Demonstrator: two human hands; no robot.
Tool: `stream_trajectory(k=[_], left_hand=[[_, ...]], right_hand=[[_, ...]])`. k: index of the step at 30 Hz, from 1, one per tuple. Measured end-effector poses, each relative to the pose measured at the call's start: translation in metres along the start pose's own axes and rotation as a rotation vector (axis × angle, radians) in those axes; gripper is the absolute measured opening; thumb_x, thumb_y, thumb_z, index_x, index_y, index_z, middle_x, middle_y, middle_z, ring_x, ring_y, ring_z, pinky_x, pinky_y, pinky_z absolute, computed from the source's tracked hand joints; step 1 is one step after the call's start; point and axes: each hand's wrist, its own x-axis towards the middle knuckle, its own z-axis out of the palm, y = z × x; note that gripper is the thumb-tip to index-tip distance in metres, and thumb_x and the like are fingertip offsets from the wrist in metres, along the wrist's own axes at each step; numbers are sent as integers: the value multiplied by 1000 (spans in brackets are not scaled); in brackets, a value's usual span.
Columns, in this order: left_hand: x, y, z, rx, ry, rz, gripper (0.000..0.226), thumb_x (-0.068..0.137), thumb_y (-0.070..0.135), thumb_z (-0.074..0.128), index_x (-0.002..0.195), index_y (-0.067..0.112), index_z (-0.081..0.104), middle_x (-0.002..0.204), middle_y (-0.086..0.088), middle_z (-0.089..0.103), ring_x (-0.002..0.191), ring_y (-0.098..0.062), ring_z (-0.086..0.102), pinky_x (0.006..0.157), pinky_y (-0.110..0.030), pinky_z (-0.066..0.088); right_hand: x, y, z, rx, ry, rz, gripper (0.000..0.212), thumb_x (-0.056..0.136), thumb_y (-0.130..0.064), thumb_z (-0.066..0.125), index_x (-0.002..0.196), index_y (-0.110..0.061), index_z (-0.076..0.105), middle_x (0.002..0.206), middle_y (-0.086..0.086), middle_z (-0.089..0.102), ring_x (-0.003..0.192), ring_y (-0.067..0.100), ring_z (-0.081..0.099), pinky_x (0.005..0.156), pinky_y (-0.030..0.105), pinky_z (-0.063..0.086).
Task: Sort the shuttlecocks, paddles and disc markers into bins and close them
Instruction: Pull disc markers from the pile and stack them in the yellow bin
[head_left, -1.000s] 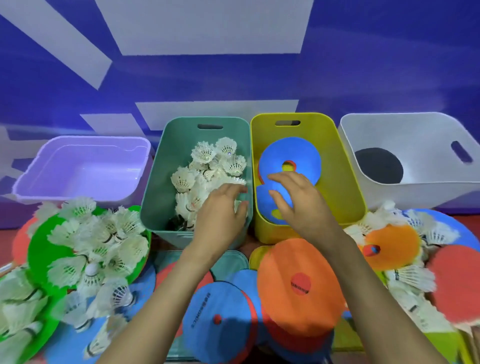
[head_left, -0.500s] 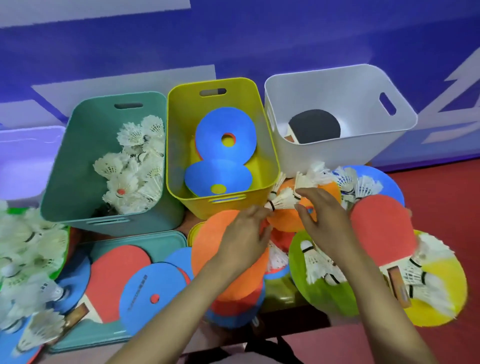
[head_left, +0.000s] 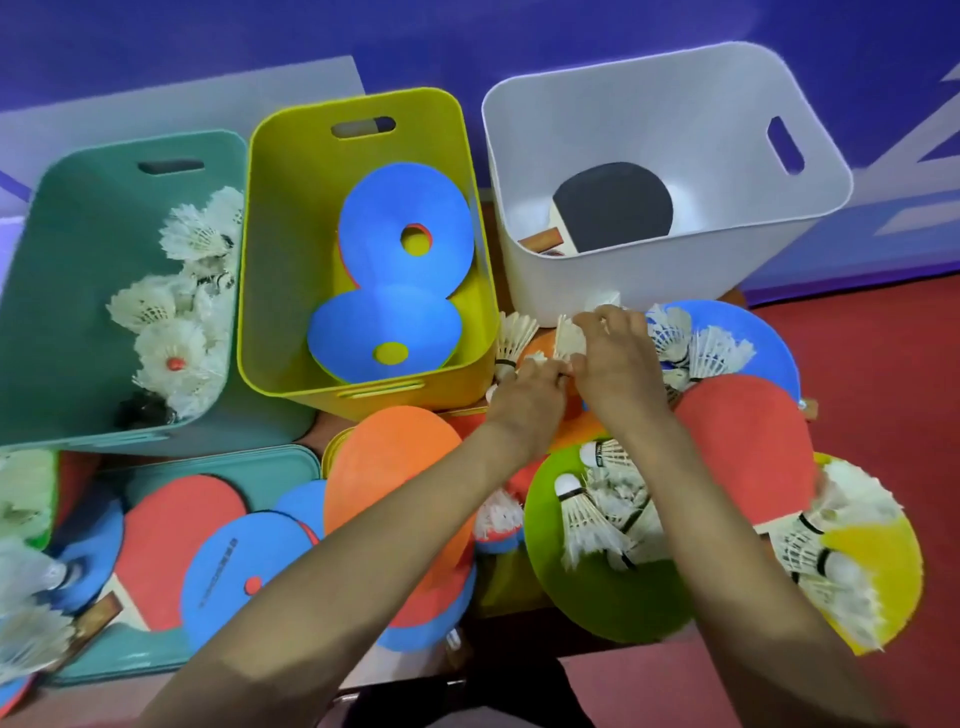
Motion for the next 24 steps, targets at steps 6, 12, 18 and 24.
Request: stream_trajectory(k=[6, 12, 18, 24], left_hand=[[4, 5, -3, -17, 26, -32, 37, 97, 7, 36, 135, 6, 37, 130, -10, 42, 123, -27, 38, 84, -32, 42], [-17, -4, -2, 1, 93, -34, 36, 88, -3, 40, 121, 4, 52, 122, -14, 48, 116, -31, 45, 66, -32, 43], [-59, -15, -9, 13, 465, -31, 14, 63, 9, 46, 67, 15, 58, 65, -1, 56, 55, -19, 55, 35, -23, 23], [-103, -18, -18, -328, 597, -164, 10, 79, 8, 58, 86, 13, 54, 79, -4, 59, 70, -26, 58, 48, -32, 41]], right_hand=[[11, -2, 8, -172, -49, 47, 39, 86, -26, 56, 122, -13, 51, 125, 12, 42, 119, 32, 32, 94, 39, 28], [14, -4, -1, -119, -87, 35, 27, 88, -10, 50, 113, -17, 61, 124, 11, 43, 121, 32, 31, 95, 39, 28], [-12, -2, -25, 72, 75, -68, 13, 85, -14, 62, 92, -17, 72, 144, 9, 37, 139, 30, 17, 108, 43, 18], [-33, -8, -39, 274, 208, -209, 11, 85, -14, 59, 90, -13, 69, 122, 11, 52, 123, 31, 36, 101, 35, 28]])
